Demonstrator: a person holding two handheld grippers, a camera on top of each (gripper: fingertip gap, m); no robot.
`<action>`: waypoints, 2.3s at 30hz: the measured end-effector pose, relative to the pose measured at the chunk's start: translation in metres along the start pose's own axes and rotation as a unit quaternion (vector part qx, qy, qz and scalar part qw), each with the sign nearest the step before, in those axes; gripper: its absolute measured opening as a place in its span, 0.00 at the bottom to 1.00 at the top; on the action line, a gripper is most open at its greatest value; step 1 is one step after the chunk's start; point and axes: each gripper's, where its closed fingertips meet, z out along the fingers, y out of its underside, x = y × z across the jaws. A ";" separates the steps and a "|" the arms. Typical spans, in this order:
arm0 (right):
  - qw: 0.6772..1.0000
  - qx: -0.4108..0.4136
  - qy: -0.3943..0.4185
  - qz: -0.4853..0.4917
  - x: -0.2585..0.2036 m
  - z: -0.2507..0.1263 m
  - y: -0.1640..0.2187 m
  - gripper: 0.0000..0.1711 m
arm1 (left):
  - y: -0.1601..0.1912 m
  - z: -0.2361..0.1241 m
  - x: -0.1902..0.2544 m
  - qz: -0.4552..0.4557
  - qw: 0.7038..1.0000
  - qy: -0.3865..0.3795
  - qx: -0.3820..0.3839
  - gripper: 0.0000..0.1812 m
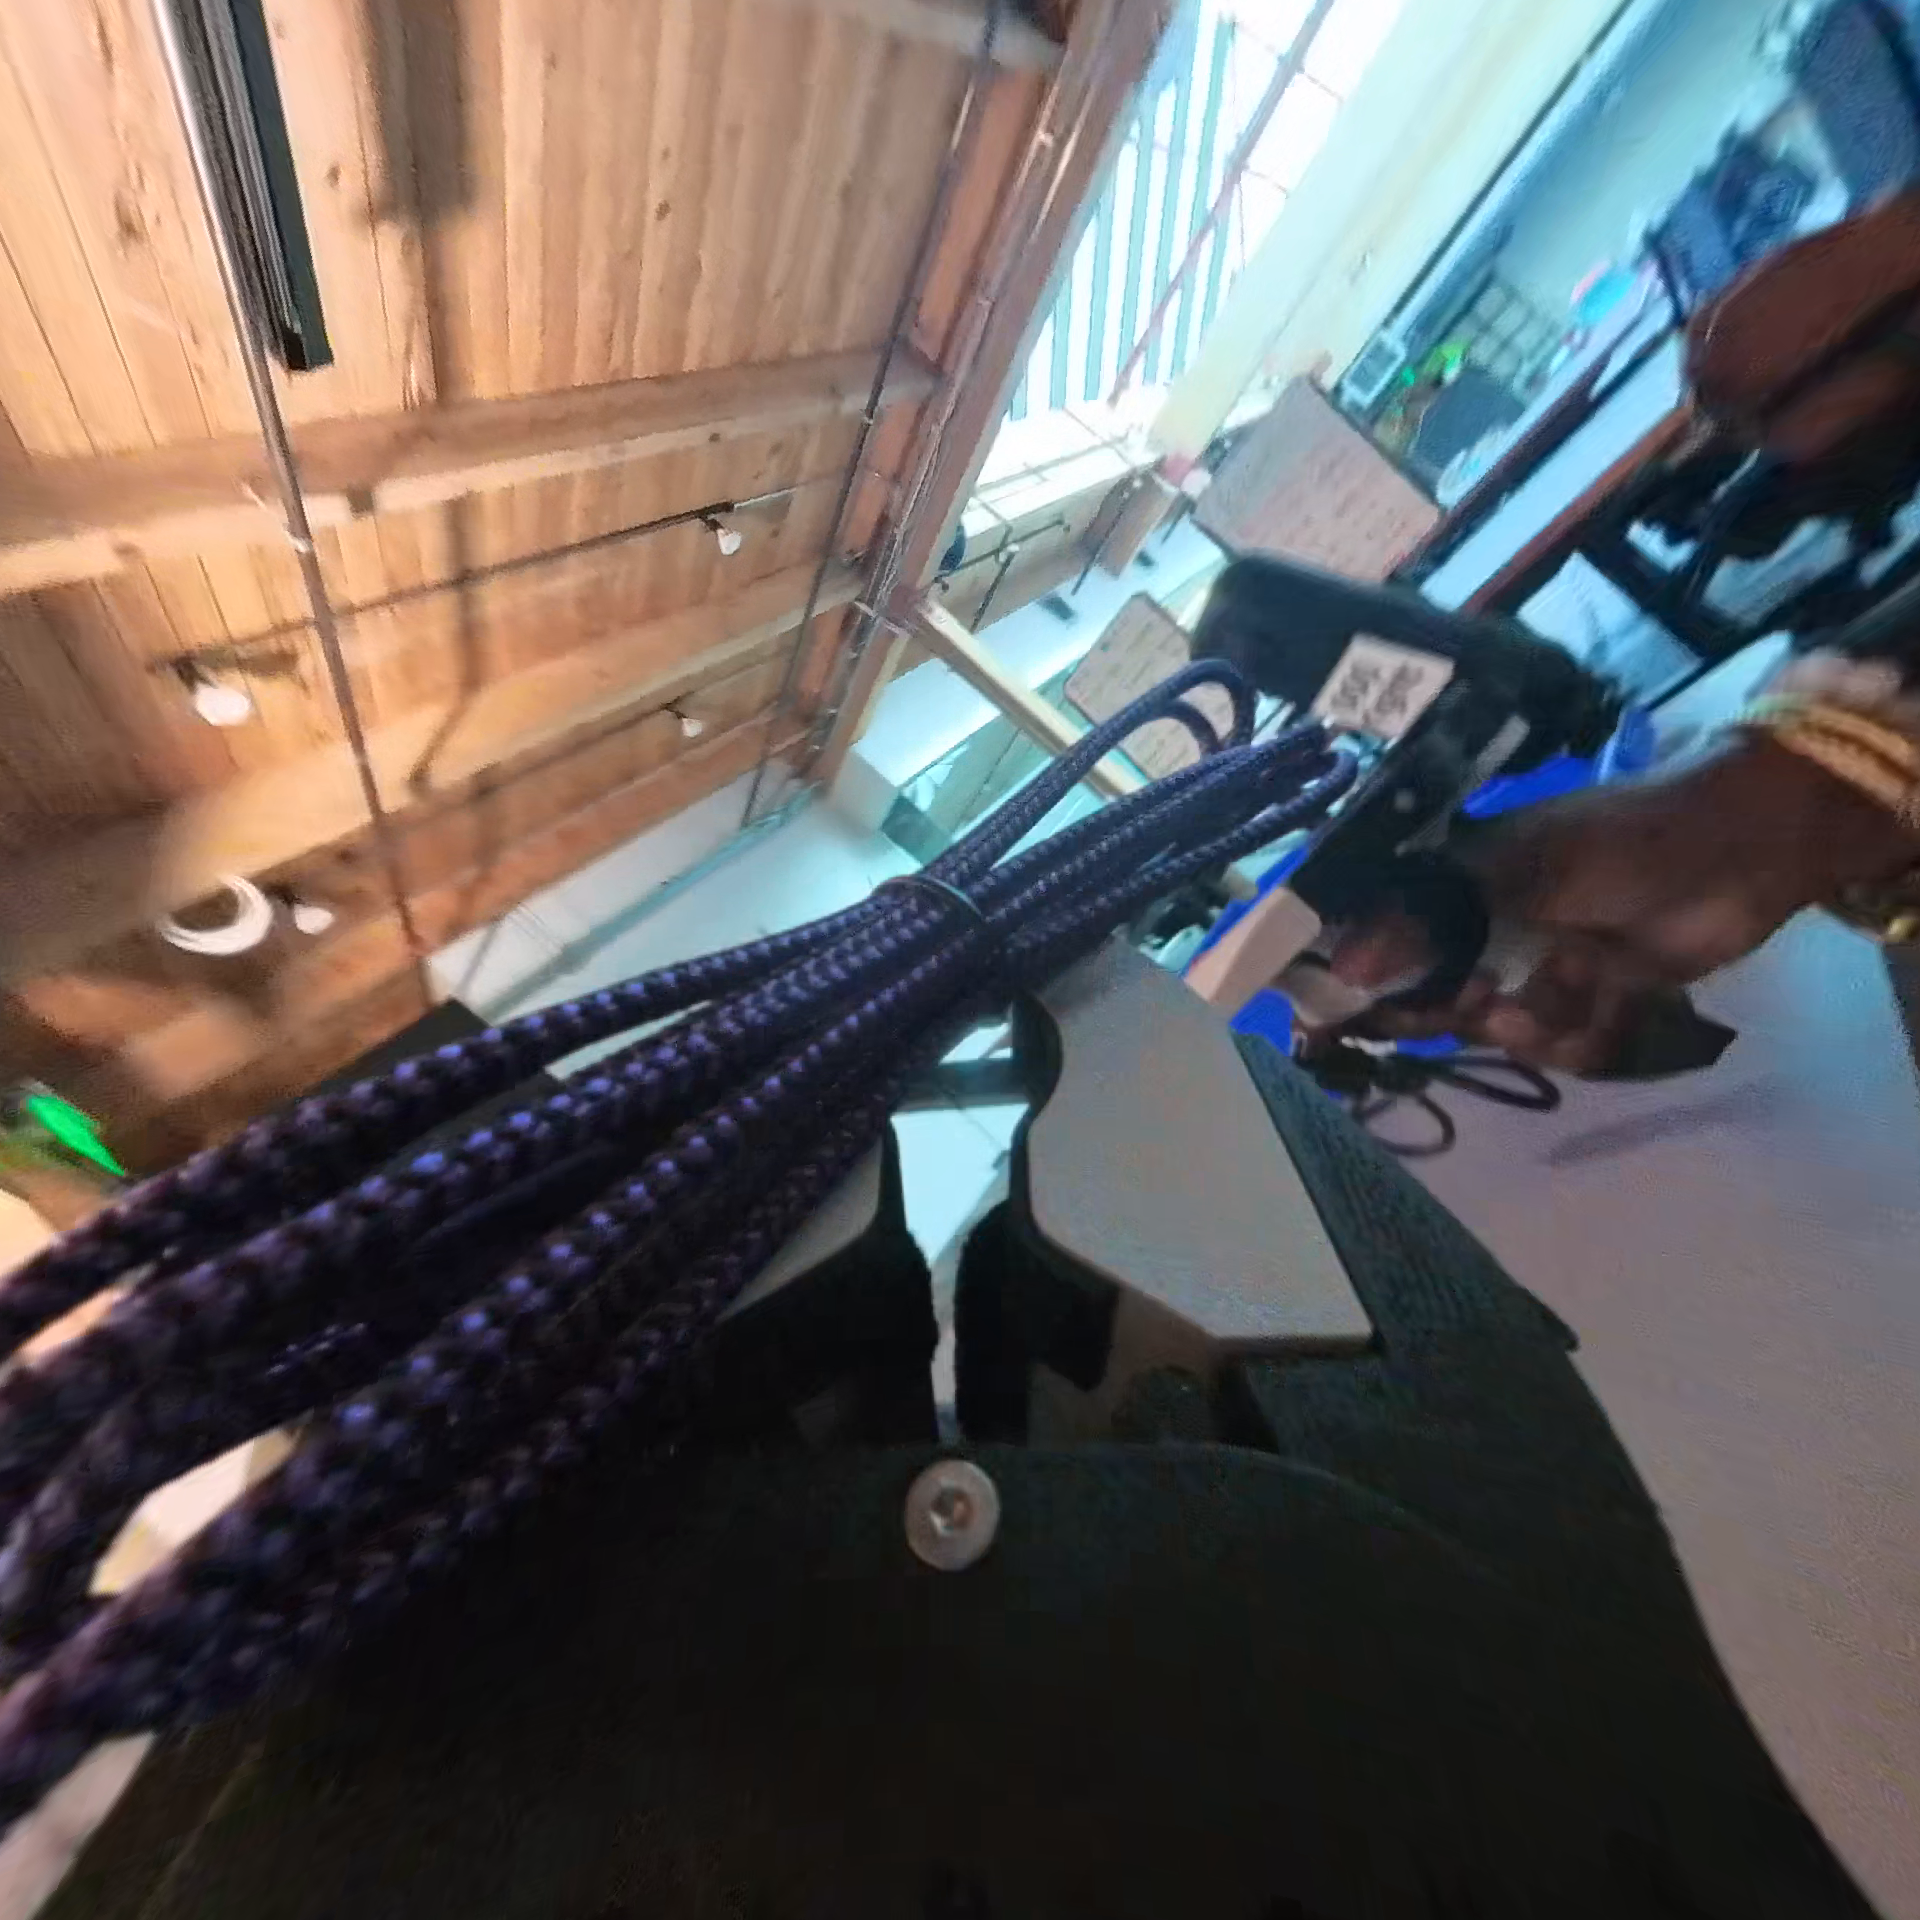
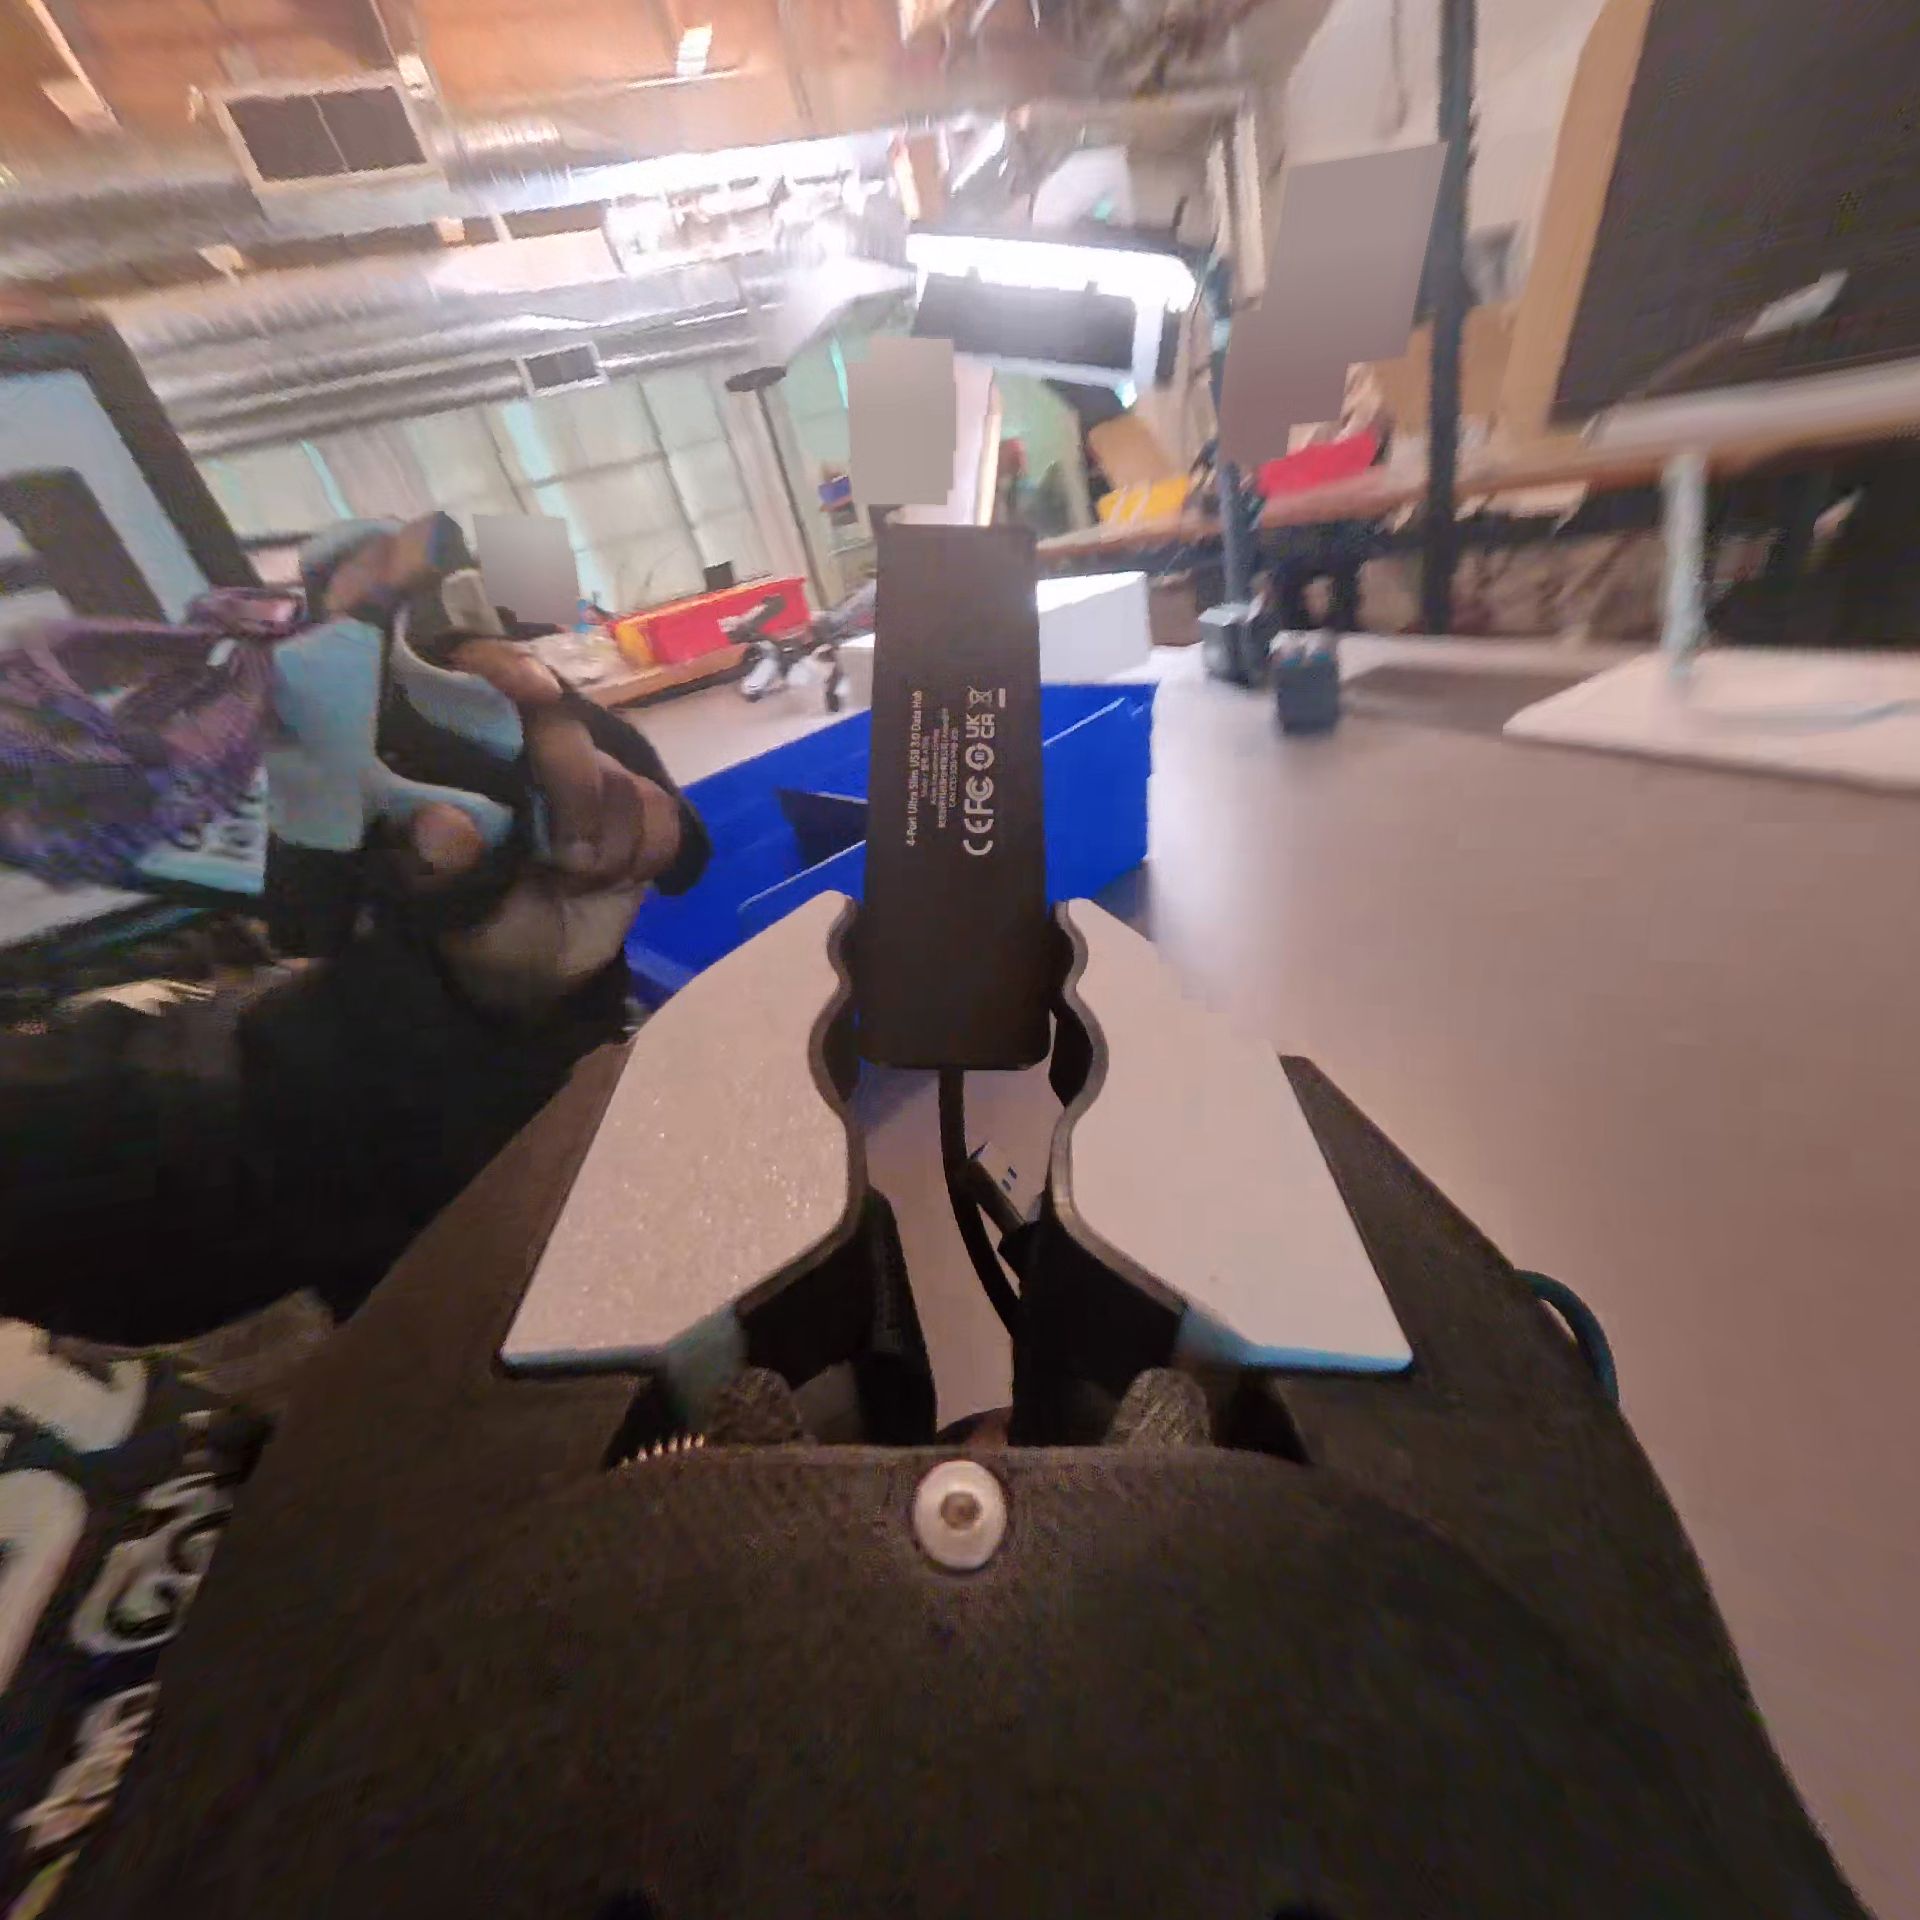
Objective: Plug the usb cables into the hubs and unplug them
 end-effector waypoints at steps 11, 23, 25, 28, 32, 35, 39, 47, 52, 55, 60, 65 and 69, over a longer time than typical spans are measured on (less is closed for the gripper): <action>0.976 0.029 0.076 -0.202 -0.040 0.000 -0.023 0.19 | 0.015 0.006 0.016 0.043 0.998 -0.004 -0.052 0.09; 0.982 0.052 0.058 -0.171 -0.041 -0.002 -0.024 0.19 | 0.023 0.009 0.017 0.011 0.997 0.000 -0.079 0.09; 0.983 0.056 0.055 -0.167 -0.042 -0.002 -0.024 0.19 | 0.021 0.009 0.017 0.020 0.997 -0.005 -0.078 0.08; 0.981 0.048 0.058 -0.177 -0.042 -0.001 -0.022 0.19 | 0.019 0.008 0.017 0.044 0.996 -0.006 -0.072 0.09; 0.982 0.034 0.043 -0.182 -0.046 0.000 -0.018 0.19 | 0.019 0.008 0.017 0.084 0.994 -0.006 -0.074 0.08; 0.980 0.032 0.037 -0.194 -0.047 0.000 -0.017 0.19 | 0.018 0.007 0.017 0.083 0.994 -0.003 -0.065 0.08; 0.974 0.028 0.015 -0.226 -0.054 -0.002 -0.016 0.19 | 0.012 0.006 0.019 0.082 0.996 -0.001 -0.041 0.09; 0.950 0.031 0.029 -0.309 -0.062 -0.005 -0.020 0.19 | 0.011 0.006 0.018 0.055 0.998 0.013 -0.033 0.09; 0.962 0.037 0.045 -0.266 -0.052 -0.004 -0.025 0.19 | 0.023 0.011 0.018 0.031 0.997 0.024 -0.063 0.13; 0.967 0.067 0.086 -0.231 -0.032 -0.014 -0.040 0.20 | 0.042 0.011 0.032 0.009 0.988 0.103 -0.117 0.17; 0.947 0.039 0.206 -0.243 0.028 -0.043 -0.051 0.19 | 0.060 -0.005 0.031 0.002 0.957 0.214 -0.195 0.17; 0.952 -0.109 0.216 -0.186 0.062 -0.035 -0.002 0.19 | 0.062 -0.028 -0.037 -0.064 0.945 0.174 -0.269 0.17; 0.942 -0.220 0.189 -0.166 0.062 -0.020 0.047 0.19 | 0.090 -0.077 -0.077 -0.127 0.894 0.153 -0.402 0.17</action>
